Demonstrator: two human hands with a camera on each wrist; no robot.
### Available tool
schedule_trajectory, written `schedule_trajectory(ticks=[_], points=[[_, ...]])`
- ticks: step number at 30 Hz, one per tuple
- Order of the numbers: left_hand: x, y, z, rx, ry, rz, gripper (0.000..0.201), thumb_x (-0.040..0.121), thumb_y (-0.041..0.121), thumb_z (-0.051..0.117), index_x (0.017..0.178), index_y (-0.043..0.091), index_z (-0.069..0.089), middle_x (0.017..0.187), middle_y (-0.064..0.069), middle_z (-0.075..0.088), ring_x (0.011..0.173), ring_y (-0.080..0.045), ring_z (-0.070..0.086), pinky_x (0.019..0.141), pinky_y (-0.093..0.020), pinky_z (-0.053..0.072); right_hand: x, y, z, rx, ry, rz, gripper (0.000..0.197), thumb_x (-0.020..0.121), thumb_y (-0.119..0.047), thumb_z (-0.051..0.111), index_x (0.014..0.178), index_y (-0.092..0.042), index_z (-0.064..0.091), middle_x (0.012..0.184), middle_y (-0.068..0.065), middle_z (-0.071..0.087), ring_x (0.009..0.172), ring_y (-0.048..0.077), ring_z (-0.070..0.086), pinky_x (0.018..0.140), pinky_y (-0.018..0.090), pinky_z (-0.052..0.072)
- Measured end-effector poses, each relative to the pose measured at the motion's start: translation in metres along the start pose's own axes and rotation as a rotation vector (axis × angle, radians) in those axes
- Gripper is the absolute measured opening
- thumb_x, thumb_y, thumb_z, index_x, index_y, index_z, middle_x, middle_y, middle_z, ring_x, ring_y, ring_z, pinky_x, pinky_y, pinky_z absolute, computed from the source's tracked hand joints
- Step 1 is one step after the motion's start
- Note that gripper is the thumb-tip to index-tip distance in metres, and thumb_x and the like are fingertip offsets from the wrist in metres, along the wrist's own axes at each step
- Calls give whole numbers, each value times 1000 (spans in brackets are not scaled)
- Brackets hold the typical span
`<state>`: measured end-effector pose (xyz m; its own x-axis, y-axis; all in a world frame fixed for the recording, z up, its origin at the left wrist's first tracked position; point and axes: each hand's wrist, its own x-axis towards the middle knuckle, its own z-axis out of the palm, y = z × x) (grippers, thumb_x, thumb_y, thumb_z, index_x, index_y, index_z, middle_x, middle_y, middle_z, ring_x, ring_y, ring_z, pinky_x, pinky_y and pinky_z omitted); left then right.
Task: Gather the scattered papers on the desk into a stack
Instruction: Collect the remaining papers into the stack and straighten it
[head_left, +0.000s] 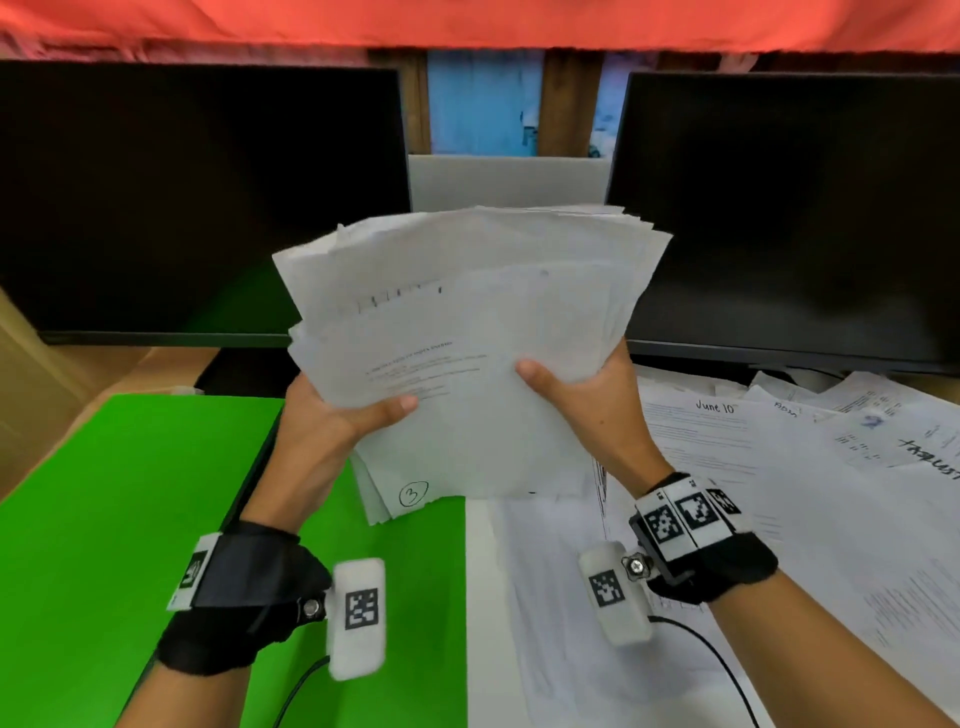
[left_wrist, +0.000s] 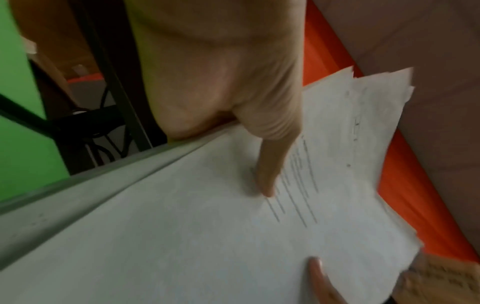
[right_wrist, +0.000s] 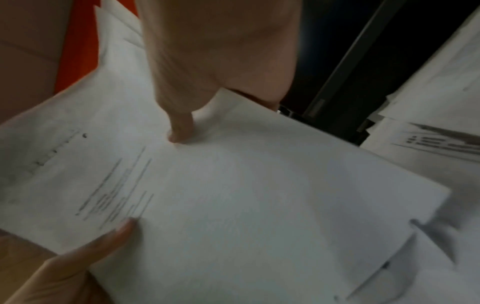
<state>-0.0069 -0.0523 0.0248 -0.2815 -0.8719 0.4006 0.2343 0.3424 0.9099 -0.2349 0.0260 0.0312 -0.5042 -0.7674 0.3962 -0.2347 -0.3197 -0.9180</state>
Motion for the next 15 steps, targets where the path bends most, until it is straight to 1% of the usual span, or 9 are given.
schedule_trajectory(ticks=[2, 4, 6, 8, 10, 11, 12, 13, 15], points=[[-1, -3, 5, 65, 9, -9, 45, 67, -7, 79, 101, 19, 67, 100, 10, 76, 93, -8, 71, 77, -23, 55, -3, 3, 2, -13, -21, 26, 51, 72, -25, 83, 117, -23, 58, 110, -11, 68, 102, 0, 65, 90, 26, 54], [2, 2, 9, 101, 26, 11, 39, 70, -7, 78, 94, 22, 68, 90, 19, 75, 85, -2, 71, 72, -20, 56, -2, -4, 5, 10, 14, 0, 35, 78, -18, 78, 109, -24, 63, 103, -14, 70, 96, -2, 67, 85, 22, 55], [5, 8, 8, 102, 31, 43, 37, 71, -4, 80, 94, 21, 68, 94, 18, 75, 87, -5, 72, 71, -21, 57, -1, -11, 6, 35, 43, -36, 36, 80, -19, 77, 113, -17, 64, 106, -9, 71, 98, 3, 68, 85, 22, 55], [4, 7, 4, 57, 23, 31, 44, 63, 3, 87, 100, 17, 69, 104, 7, 75, 95, -14, 72, 76, -26, 58, -2, -9, 5, 22, 17, -23, 46, 78, -20, 78, 121, -15, 60, 112, -8, 69, 102, 4, 66, 87, 21, 54], [-2, -4, 3, 27, 18, -71, 57, 54, 13, 90, 107, 12, 69, 108, -1, 75, 100, -21, 71, 82, -35, 59, -7, 2, 6, -60, -70, 41, 52, 80, -16, 76, 127, -14, 54, 115, -10, 65, 103, -1, 63, 92, 23, 53], [-5, -10, 5, 42, 29, -115, 56, 55, 13, 88, 108, 12, 68, 107, -2, 75, 101, -22, 71, 86, -39, 58, -11, 6, 8, -99, -100, 70, 49, 83, -13, 73, 128, -13, 53, 113, -11, 64, 103, -2, 62, 95, 27, 52], [-7, -12, 8, 64, 51, -126, 49, 62, 8, 86, 107, 13, 69, 105, 1, 75, 100, -20, 71, 90, -43, 57, -14, 8, 11, -112, -105, 85, 46, 86, -11, 69, 129, -13, 53, 112, -12, 63, 102, -1, 62, 97, 31, 52], [-7, -11, 10, 92, 87, -114, 39, 70, 1, 82, 104, 17, 69, 100, 7, 76, 97, -17, 71, 91, -42, 56, -14, 6, 12, -106, -92, 79, 43, 88, -9, 67, 129, -12, 53, 110, -13, 63, 101, -1, 62, 97, 31, 52], [-4, -4, 9, 109, 120, -63, 33, 80, -4, 73, 99, 23, 69, 92, 19, 75, 95, -11, 72, 86, -34, 58, -10, 0, 13, -60, -47, 33, 41, 88, -9, 66, 128, -11, 54, 107, -17, 63, 98, -4, 63, 92, 21, 52]])
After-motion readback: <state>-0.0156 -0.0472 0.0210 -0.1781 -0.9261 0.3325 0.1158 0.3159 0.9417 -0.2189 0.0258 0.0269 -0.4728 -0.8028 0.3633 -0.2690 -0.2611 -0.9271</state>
